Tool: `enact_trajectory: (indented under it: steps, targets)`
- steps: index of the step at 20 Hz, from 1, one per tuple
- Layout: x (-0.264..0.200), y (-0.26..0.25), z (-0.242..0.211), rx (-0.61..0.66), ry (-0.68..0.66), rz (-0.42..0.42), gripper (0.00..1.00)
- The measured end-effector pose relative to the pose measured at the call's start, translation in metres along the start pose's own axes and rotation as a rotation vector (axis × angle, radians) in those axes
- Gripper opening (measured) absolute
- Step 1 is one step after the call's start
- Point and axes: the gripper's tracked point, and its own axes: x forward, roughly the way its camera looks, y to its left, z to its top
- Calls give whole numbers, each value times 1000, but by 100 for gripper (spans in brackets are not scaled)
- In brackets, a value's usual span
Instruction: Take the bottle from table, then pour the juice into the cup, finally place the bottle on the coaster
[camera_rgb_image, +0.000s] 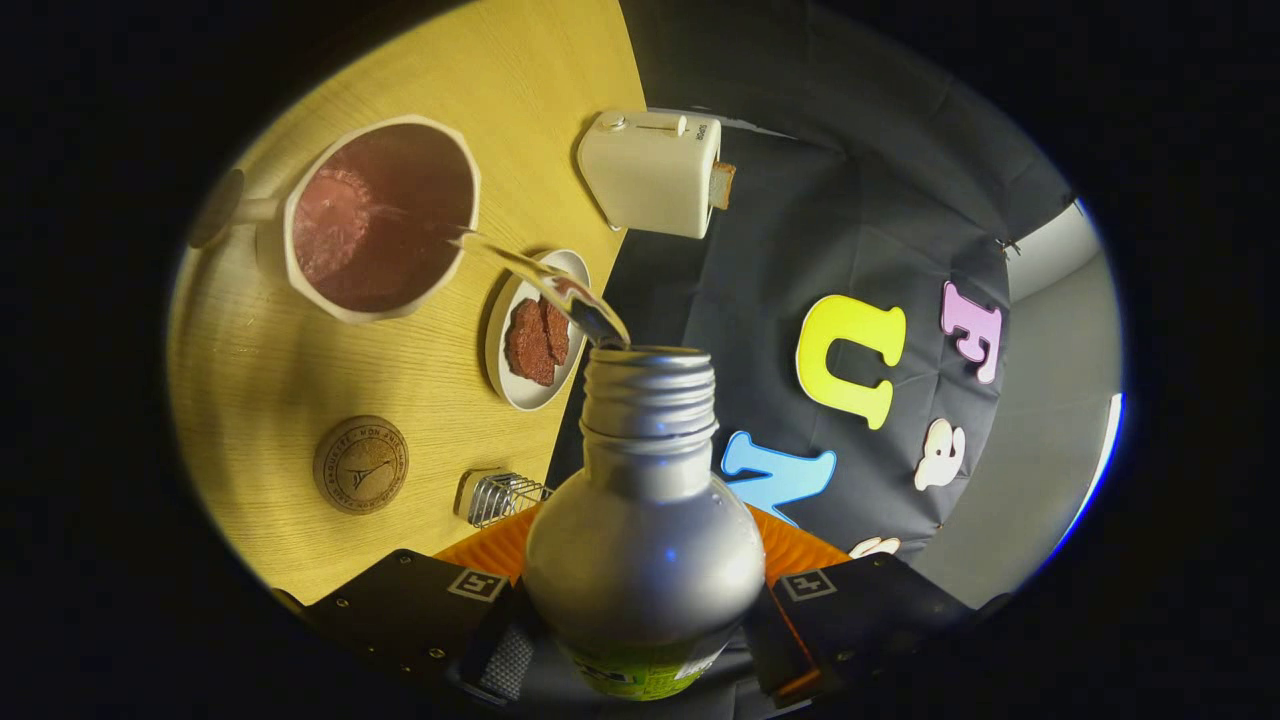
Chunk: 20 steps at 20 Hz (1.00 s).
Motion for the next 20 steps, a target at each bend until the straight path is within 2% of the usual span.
enact_trajectory:
  steps: [20]
  targets:
    - [3, -9, -4, -76, -31, -23, 83]
